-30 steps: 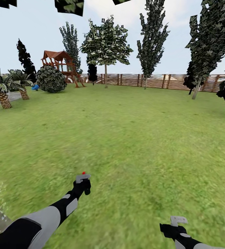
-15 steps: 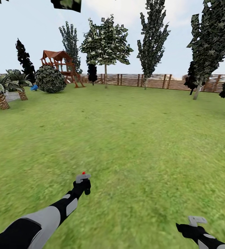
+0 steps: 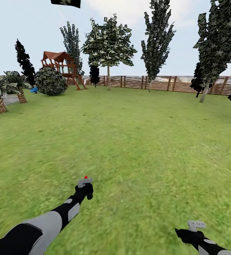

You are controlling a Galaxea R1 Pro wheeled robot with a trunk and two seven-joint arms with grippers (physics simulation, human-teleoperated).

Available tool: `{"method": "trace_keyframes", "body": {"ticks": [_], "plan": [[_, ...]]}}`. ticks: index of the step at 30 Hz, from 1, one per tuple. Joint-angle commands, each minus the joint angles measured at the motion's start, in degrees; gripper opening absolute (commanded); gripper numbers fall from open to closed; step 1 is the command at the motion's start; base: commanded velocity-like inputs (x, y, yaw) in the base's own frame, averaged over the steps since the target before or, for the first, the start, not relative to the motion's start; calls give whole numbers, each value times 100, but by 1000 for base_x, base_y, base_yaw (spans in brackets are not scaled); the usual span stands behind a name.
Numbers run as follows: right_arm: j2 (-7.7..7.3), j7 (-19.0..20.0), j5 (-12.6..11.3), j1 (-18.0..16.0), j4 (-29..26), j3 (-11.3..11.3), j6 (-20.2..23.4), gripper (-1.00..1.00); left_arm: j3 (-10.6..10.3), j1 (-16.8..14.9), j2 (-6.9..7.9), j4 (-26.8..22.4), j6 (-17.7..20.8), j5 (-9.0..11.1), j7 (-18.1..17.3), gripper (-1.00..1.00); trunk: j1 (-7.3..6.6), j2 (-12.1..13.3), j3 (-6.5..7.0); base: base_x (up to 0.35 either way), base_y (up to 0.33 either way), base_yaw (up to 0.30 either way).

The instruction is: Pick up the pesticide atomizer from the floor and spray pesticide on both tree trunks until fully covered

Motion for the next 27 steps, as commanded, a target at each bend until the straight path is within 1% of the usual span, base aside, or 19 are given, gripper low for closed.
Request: {"method": "trace_keyframes", "body": {"ticks": [1,3,7,27], "plan": [[37,-4,-1,0,0,-2,-4,100,0,0,0,-1,0,0,0,-100,0,0,0,350,0,0],[93,-9,1,0,-1,-1,-14,100,0,0,0,-1,0,0,1,-100,0,0,0,349,0,0],[122,-14,1,0,-1,-1,-21,100,5,0,0,-1,0,0,0,-100,0,0,0,350,0,0],[127,-10,1,0,-1,-1,-22,100,1,0,0,4,0,0,0,-100,0,0,24,350,0,21]]}}
